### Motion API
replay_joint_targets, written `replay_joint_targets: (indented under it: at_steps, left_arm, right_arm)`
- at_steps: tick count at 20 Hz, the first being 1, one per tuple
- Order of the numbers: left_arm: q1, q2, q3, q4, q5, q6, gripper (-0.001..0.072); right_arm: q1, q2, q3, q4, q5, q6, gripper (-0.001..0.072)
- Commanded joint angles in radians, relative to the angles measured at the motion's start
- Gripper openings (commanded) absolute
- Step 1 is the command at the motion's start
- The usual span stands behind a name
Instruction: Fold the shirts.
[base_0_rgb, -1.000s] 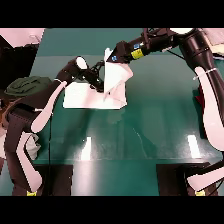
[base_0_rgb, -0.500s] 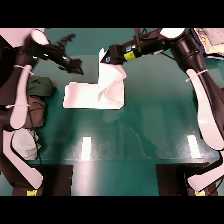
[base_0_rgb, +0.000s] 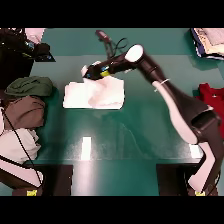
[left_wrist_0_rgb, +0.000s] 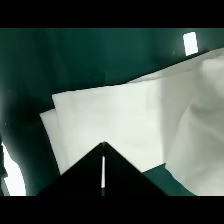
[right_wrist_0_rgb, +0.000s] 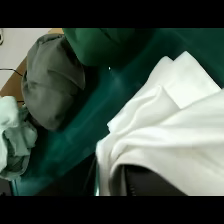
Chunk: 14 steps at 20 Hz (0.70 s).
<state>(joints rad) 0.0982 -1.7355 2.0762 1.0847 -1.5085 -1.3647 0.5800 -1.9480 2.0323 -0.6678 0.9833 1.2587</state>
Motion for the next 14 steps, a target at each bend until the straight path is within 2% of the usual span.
replay_joint_targets:
  at_steps: [1,2,3,4,7,9,12,14]
  left_arm:
    - [0.009,0.011,-0.021,-0.036,-0.018,0.0,0.0022]
    - [0.009,0.011,-0.027,-0.039,-0.024,0.0,0.0022]
    - [0.009,0.011,-0.027,-0.038,-0.032,0.0,0.0022]
    - [0.01,0.011,-0.027,-0.038,-0.042,0.0,0.0022]
    - [0.009,0.011,-0.027,-0.038,-0.08,0.003,0.0022]
    - [0.009,0.011,-0.027,-0.037,-0.086,0.003,0.0022]
    - [0.009,0.011,-0.027,-0.038,-0.085,0.003,0.0022]
    - [0.009,0.011,-0.027,-0.038,-0.082,0.003,0.0022]
  right_arm:
    - [0.089,-0.114,0.059,0.156,-0.203,-0.182,0.0357]
    - [0.108,-0.148,0.1,0.215,-0.23,-0.228,0.0426]
    - [0.117,-0.164,0.117,0.256,-0.243,-0.245,0.0527]
    - [0.118,-0.154,0.104,0.251,-0.247,-0.258,0.0539]
    - [0.042,-0.019,-0.089,0.248,-0.194,-0.252,0.0532]
    - [-0.051,0.075,-0.216,0.243,-0.045,-0.231,0.0506]
    - [-0.192,0.193,-0.396,0.109,0.113,-0.156,0.0481]
    - [-0.277,0.266,-0.519,0.008,0.121,-0.085,0.048]
